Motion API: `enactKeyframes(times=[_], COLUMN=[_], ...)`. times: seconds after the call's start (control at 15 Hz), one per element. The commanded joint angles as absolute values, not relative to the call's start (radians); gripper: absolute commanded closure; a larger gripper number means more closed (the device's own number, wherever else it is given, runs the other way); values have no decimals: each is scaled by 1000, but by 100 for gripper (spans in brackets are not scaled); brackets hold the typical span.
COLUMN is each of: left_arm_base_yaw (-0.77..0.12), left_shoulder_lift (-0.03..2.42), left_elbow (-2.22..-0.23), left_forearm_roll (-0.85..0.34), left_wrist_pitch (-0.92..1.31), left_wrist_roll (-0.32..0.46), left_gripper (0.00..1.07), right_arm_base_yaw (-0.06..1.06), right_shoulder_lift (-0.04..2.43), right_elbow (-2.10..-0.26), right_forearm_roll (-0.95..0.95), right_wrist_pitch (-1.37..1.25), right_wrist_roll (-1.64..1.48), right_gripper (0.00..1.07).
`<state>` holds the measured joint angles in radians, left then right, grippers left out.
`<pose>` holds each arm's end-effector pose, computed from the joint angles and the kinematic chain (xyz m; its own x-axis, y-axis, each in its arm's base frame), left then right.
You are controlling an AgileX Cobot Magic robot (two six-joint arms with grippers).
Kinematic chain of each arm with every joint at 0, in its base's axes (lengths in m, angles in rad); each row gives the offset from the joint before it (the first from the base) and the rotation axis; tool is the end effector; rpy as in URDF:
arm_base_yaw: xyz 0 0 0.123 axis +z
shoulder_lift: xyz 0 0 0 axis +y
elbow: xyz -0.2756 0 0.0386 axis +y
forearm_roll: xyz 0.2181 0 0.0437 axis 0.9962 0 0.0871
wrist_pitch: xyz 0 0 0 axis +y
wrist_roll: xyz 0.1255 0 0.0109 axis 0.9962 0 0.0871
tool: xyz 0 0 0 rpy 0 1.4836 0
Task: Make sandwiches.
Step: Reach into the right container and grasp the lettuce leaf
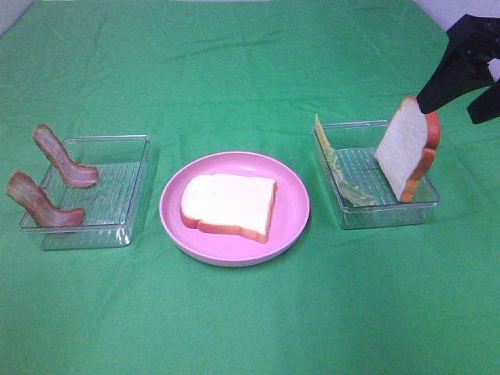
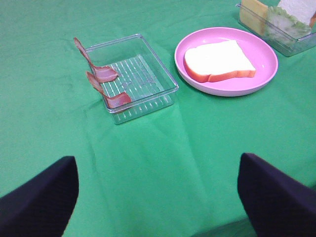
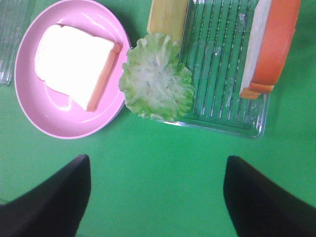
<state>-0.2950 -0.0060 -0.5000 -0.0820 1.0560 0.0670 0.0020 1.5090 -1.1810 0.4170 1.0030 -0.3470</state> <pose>0.0034 -0.0104 0.2479 -0.4165 0.1542 -0.8960 0.3623 0.9320 -0.0079 0.2845 0.0436 0.2611 -0.9129 -0.1079 -0.3937 -0.2294 0.9334 0.2759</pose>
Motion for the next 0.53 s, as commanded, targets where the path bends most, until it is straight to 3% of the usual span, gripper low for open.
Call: enactKeyframes(times=[0.07, 0.27, 0.53], left_arm_base_yaw=[-300, -300, -300], left_shoulder_lift=[-28, -28, -28], left_elbow=[-499, -499, -499], left_forearm_roll=[-78, -78, -78], left_wrist_pitch=[1045, 1045, 1045], left_wrist_roll=[67, 67, 67], left_gripper=[24, 24, 24], right_arm_base_yaw=[106, 253, 308], right_shoulder_lift=[1582, 1697, 1842], right_elbow=[-1245, -1348, -1469], right_forearm_roll=[322, 199, 213], right_wrist_pitch=[1000, 1031, 1075], right_wrist_roll=[-277, -102, -49], right_gripper=[38, 38, 38])
